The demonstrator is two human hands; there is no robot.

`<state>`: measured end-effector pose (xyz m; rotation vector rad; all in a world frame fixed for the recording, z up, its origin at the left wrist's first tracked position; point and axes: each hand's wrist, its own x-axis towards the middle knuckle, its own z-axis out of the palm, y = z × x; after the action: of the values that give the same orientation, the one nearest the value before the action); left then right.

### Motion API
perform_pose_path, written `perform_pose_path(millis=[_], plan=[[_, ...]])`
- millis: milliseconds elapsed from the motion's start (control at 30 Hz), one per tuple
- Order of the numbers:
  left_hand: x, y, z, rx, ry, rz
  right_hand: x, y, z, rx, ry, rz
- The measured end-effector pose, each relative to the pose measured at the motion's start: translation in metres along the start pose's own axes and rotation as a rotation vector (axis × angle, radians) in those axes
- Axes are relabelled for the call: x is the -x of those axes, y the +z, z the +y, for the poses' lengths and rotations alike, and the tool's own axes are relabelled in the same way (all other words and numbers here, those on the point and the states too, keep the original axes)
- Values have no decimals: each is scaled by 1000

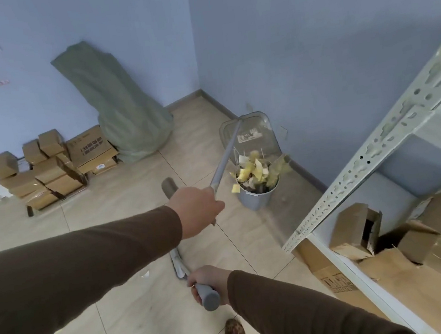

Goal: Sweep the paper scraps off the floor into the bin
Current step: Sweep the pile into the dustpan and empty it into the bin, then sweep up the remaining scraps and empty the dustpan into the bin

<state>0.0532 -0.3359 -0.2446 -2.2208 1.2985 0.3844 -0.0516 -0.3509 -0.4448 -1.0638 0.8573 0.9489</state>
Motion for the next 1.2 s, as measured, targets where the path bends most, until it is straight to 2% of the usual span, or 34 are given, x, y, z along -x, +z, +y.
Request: perform_pose_path(millis=[233,467,633,733,767,900,967,1033,1067,1200], plan=[[7,24,15,50,13,72,4,6,-1,109,-11,24],[27,41,-3,126,-80,83,26,6,-6,48,20,-75],[44,58,-39,352,-231,160,44,-3,-13,-104,67,-153],[55,57,-66,616,-367,263,49,-14,-15,-277,86,-189],[59,56,-76,733,-412,297,53,-16,-16,-264,95,-201],[74,61,-122,1192,-640,370,60,-9,-13,218,-25,-67],[85,71,-147,1389,-750,368,62,-9,-16,279,-75,-47],[97,86,-171,1479,-823,365,65,-11,-24,243,-36,-68],[104,94,-182,1501,-845,370,65,-12,-28,313,-51,-46],[119,129,-217,1534,-923,391,69,1,-39,811,-207,46]])
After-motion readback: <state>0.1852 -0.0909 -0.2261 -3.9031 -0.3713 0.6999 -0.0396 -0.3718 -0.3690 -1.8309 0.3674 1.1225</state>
